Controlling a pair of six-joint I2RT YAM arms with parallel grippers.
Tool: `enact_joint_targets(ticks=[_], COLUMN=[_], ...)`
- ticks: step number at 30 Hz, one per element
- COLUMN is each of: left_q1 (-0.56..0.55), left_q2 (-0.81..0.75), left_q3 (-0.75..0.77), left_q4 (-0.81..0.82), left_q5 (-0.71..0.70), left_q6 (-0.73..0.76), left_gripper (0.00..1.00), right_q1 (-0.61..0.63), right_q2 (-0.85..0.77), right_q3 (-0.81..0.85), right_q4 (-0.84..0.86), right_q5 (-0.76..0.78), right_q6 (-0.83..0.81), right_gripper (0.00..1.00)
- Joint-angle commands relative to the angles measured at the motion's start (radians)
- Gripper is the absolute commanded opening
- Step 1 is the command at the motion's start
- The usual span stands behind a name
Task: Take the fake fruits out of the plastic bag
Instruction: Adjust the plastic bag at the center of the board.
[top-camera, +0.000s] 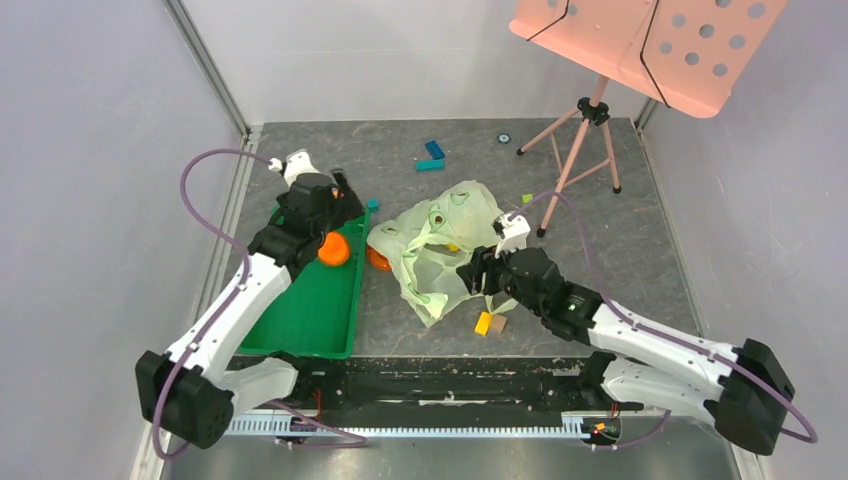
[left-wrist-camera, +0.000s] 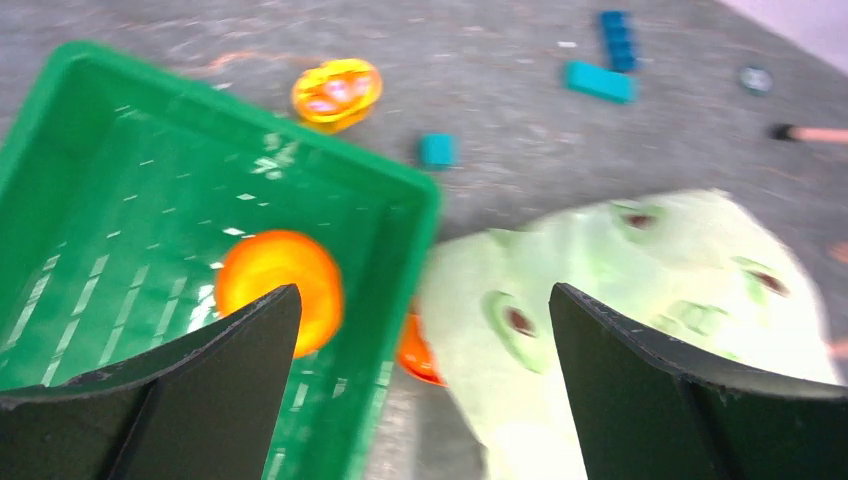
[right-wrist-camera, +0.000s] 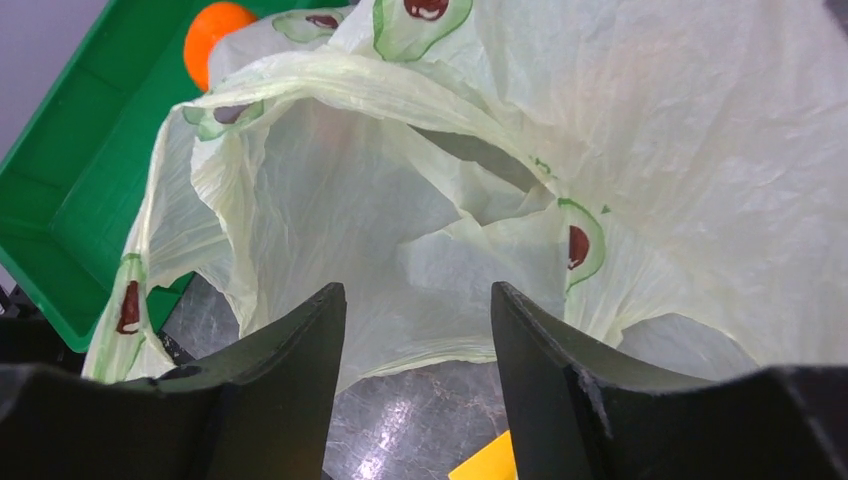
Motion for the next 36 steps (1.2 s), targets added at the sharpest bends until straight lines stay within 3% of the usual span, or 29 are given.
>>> enact_joint_targets(ticks=[1, 6, 15, 21, 29, 36], left_q1=[-0.125, -0.295, -0.593, -0.756, -0.775, -0.776], left_q2=[-0.036, -0.067, -0.063, 0.015, 0.071, 0.165], left_q3=[0.103, 0.149, 0.13, 0.026, -0.178, -0.239], left_q4=[-0.031, -0.035, 0.026, 0.143, 0.285, 0.332], left_q5=[0.042, 0.059, 0.062, 0.033, -0.068, -0.103], left_q6=[0.038, 0.015, -0.036, -0.067, -0.077, -0.081], left_gripper=[1.0, 0.94, 0.56, 0.42, 0.37, 0.36], right_q1=[-0.001, -0.004, -0.068, -0.132, -0.153, -0.158], right_q2=[0.085, 0.182, 0.343, 0.397, 0.416, 0.441], right_q3=[-0.022, -0.038, -0.023, -0.041, -0.043, 0.027], right_q4=[0.153, 0.279, 0.432, 0.514, 0.486, 0.392], right_q5=[-0.033, -0.005, -0.158, -0.277, -0.249, -0.126], right_q6=[-0.005, 0.013, 0.07, 0.084, 0.044, 0.0], right_gripper=[0.55, 0.43, 0.3, 0.27, 0.26, 0.26])
